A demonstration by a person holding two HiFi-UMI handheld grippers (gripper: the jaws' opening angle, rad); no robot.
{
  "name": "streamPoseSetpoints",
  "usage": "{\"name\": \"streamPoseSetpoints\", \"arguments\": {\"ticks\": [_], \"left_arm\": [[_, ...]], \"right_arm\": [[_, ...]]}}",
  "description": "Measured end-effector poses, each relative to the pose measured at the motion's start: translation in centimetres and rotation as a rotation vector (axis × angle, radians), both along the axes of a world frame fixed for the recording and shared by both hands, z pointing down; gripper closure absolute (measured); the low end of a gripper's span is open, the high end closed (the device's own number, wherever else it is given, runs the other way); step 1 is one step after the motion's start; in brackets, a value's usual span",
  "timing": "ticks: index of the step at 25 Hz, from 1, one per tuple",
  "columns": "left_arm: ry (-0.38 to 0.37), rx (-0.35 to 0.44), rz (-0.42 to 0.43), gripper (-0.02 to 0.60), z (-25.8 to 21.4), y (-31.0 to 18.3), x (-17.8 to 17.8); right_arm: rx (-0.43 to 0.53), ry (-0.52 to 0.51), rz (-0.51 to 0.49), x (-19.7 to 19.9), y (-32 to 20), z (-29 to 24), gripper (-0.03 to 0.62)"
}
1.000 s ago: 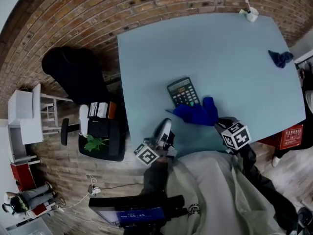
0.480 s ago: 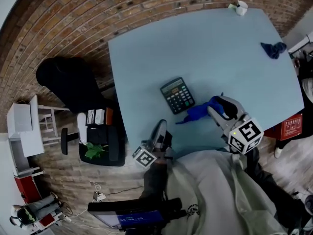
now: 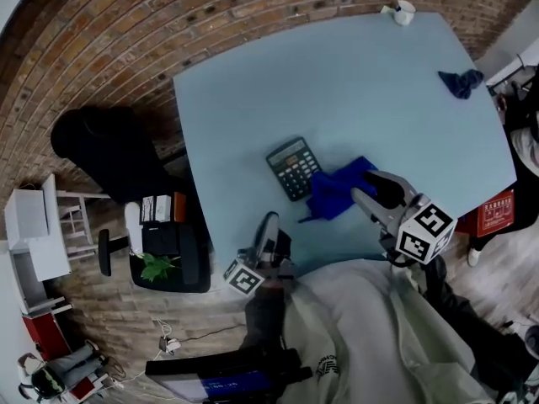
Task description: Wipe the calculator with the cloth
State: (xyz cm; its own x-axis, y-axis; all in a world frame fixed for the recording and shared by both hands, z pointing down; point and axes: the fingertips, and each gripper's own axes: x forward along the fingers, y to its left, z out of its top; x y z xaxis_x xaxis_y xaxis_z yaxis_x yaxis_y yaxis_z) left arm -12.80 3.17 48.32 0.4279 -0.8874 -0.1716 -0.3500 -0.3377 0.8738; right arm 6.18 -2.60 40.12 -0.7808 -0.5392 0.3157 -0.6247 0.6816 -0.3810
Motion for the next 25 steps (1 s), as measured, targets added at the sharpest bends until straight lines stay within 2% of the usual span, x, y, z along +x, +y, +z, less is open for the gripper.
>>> {"name": "streamPoseSetpoints", "arguments": {"ticks": [2,4,6,12,25], "left_arm": [[0.002,0.006,0.008,0.578,-0.4,-0.3,0.3],[-0.005,0.022,0.02,0.58,-1.1,-0.7,0.7],[-0.006,0.034,0.023,0.579,-1.8,-0.9,0.9],[-0.006,0.029,0.038,0.579,-1.5,-0.9,1.3],[-0.006,0.024,0.042,0.58,-1.6,-0.8,1.6]], "right_arm": [[0.053,0.01,0.003,-0.5,-0.2,0.3,0.476],[0.099,0.037,-0.008,-1.0,0.1,0.7,0.556],[0.102,0.052,-0.031,-1.7,0.5,1.7,0.59],[0.022,0.041,-0.036,-2.3,1.3,4.4,0.592],[0.001,0.065,-0.033,-2.8,2.2,6.0,0.592]]}}
